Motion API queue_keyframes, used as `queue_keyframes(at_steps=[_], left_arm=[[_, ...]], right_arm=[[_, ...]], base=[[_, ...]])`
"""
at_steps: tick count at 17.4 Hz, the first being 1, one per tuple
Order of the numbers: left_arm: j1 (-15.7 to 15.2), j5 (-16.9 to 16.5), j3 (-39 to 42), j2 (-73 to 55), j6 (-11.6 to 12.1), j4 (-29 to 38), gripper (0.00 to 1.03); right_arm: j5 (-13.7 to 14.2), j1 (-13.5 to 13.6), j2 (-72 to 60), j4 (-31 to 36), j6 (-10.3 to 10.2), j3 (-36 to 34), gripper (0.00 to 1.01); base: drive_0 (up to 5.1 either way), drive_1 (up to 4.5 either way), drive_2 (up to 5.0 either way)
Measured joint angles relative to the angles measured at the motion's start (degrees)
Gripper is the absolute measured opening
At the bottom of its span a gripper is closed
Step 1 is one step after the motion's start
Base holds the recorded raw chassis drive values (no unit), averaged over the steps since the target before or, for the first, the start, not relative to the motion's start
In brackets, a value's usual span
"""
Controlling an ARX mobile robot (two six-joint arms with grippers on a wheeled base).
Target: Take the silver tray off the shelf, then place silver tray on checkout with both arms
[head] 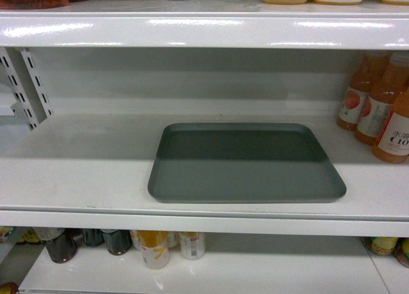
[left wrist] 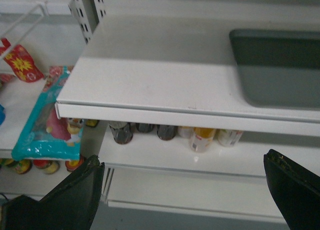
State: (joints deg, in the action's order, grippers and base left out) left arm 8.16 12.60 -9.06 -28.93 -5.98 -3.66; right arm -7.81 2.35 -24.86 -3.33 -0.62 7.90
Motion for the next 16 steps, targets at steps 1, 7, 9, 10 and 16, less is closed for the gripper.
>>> queue_keyframes(at_steps=[1, 7, 9, 10, 16], left_arm=[[1.77, -1.01, -0.7, -9.94, -0.09, 6.25, 0.98], [5.51, -4.31, -17.42, -58.36, -1.07, 30.67, 0.98], [6.71, -3.83, -23.21, -69.46, -1.22, 31.85, 0.98], [7.15, -3.61, -26.51, -74.38, -1.14, 31.67, 0.98], [6.6, -3.8, -55.84, -96.43, -4.2, 17.73, 0.98]], right_arm=[[-0.52, -0.09, -8.96, 6.14, -0.81, 1.09, 0.98], [1.09, 3.3, -56.94, 29.97, 0.42, 16.11, 0.98], [0.68, 3.13, -67.93, 29.83, 0.39, 22.14, 0.98], [0.7, 3.15, -72.89, 29.88, 0.48, 25.46, 0.98], [2.56, 2.84, -99.27, 16.68, -2.43, 57.77, 0.98]], base=[[0.0, 0.0, 0.0], [0.0, 0.0, 0.0], [0.0, 0.0, 0.0], [0.0, 0.0, 0.0], [0.0, 0.0, 0.0]])
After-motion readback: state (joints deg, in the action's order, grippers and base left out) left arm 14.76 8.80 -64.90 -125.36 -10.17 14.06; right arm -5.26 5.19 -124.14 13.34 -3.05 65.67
